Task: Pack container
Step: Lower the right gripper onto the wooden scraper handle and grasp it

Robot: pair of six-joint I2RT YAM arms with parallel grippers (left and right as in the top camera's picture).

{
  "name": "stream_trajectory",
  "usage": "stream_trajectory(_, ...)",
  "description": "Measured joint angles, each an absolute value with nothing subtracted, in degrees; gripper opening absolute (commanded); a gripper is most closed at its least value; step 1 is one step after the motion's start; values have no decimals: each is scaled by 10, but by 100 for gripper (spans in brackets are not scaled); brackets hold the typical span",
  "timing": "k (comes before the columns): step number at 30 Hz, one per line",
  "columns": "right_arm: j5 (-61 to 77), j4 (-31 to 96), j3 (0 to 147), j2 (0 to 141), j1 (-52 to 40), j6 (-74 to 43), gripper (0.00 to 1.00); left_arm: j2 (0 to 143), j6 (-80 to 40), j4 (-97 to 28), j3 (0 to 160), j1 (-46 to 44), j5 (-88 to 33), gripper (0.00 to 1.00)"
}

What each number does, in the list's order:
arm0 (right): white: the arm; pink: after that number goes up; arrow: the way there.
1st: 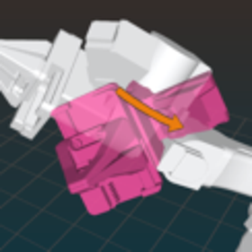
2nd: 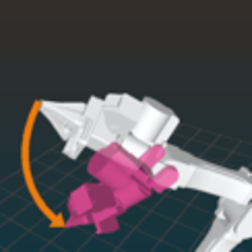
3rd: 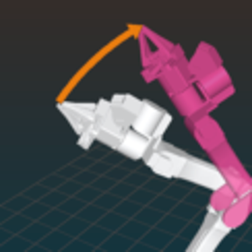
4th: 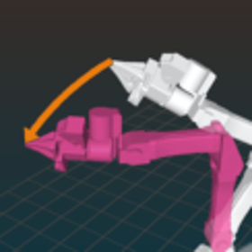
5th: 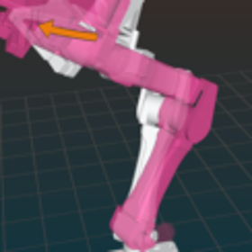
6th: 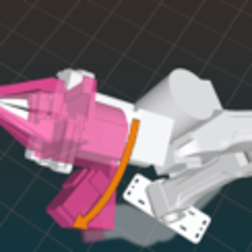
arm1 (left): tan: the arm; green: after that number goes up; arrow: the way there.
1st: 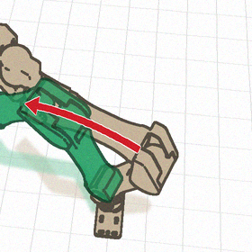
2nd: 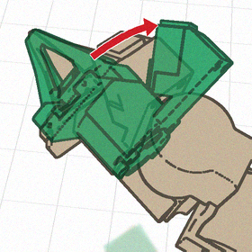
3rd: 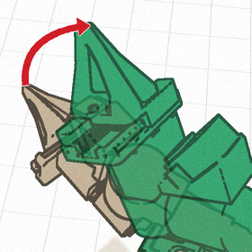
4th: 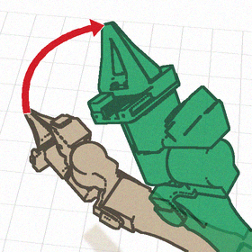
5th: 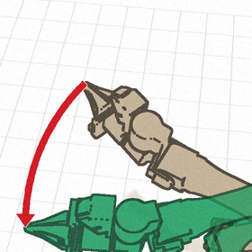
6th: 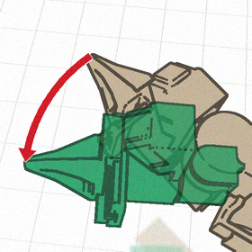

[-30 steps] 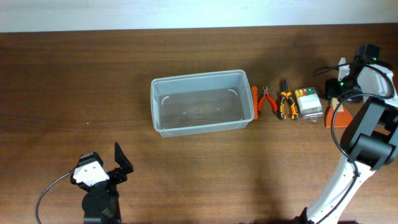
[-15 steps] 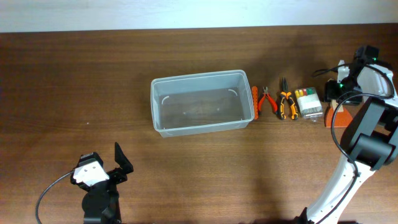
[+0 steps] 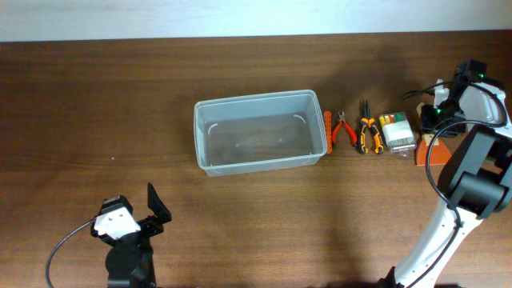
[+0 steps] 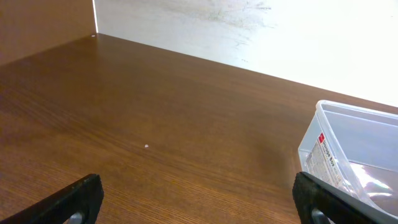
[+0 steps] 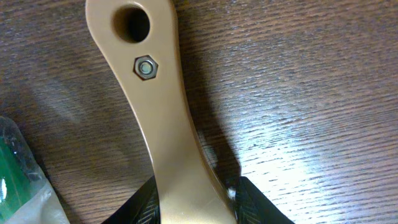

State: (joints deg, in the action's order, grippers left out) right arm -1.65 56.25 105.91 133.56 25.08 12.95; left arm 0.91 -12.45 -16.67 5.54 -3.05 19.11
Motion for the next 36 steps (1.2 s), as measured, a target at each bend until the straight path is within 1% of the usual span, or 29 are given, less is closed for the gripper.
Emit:
stream_trajectory(9, -17, 566, 1059, 1336, 251, 100, 37, 9, -124, -167, 55, -30, 191, 99)
stream_trajectory(14, -16, 593, 1068, 1337, 251, 90, 37, 9, -124, -167, 55, -30, 191, 99)
stream_trajectory(26, -4, 624, 1131, 1338, 251, 61, 38, 9, -124, -167, 55, -30, 191, 99)
stream_trajectory(27, -3, 625, 1131, 1338, 251, 61, 38, 9, -124, -167, 55, -30, 191, 99)
stream_trajectory(28, -3, 627, 1131, 1338, 251, 60, 41, 9, -124, -167, 55, -30, 191, 99)
stream_trajectory(30, -3, 632, 1131, 1338, 251, 61, 41, 9, -124, -167, 55, -30, 191, 99)
stream_trajectory(36, -1, 642, 1130, 1338, 251, 60, 48, 9, -124, -167, 55, -30, 191, 99)
